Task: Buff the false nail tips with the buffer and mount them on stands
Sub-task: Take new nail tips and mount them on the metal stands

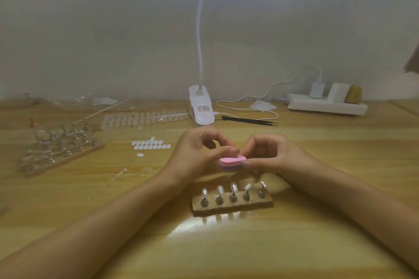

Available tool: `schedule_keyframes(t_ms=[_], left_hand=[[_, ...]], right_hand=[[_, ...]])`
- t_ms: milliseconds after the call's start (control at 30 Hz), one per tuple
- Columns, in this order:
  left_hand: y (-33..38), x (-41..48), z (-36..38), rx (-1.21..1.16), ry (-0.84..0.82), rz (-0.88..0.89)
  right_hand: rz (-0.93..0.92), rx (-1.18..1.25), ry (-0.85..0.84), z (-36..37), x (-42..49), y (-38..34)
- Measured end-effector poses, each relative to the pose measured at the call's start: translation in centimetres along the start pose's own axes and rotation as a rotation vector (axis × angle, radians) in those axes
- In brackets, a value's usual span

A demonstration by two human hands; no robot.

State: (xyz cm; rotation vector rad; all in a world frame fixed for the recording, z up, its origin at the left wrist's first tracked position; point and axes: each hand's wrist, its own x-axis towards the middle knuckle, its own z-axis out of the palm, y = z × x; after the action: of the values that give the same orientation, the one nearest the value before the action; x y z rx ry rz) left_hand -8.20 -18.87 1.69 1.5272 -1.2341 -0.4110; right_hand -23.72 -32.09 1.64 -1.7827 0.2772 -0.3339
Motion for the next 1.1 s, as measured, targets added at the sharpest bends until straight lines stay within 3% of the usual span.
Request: schedule_keyframes(t_ms=[133, 333, 467, 567, 700, 833, 967, 1067, 1100], left_hand=[[0.3, -0.2, 0.2, -0.118, 0.055, -0.008], [0.6, 0.2, -0.8, 0.06, 0.052, 0.133], [0.5, -0.1, -0.7, 0.119, 0.053, 0.21], [0.4, 0.0, -1.2, 0.139, 0.071, 0.26], [0.4, -0.1, -1.2, 0.217, 0.036, 0.304], [0.6, 0.2, -1.9, 0.236, 0.005, 0.37], [0.7, 0.0, -1.3, 0.249, -0.067, 0.326], [1.1, 0.2, -1.8, 0.151, -0.098, 0.247], [1.2, 0.2, -2.1, 0.136, -0.088, 0.198]], right_hand=[[0.095, 0.185, -0.028, 0.1, -0.2, -0.3], [0.119, 0.283, 0.109, -0.3, 0.1, -0.4], [0.134, 0.194, 0.018, -0.1, 0.1, -0.5], [0.117, 0.235, 0.115, -0.1, 0.2, -0.4], [0.133, 0.229, 0.04, 0.1, 0.2, -0.5], [0.127, 0.276, 0.136, -0.4, 0.0, -0.7], [0.118, 0.194, 0.034, -0.4, -0.1, -0.5], [0.08, 0.224, 0.176, -1.1, -0.3, -0.5], [0.083, 0.136, 0.197, -1.3, -0.5, -0.5]])
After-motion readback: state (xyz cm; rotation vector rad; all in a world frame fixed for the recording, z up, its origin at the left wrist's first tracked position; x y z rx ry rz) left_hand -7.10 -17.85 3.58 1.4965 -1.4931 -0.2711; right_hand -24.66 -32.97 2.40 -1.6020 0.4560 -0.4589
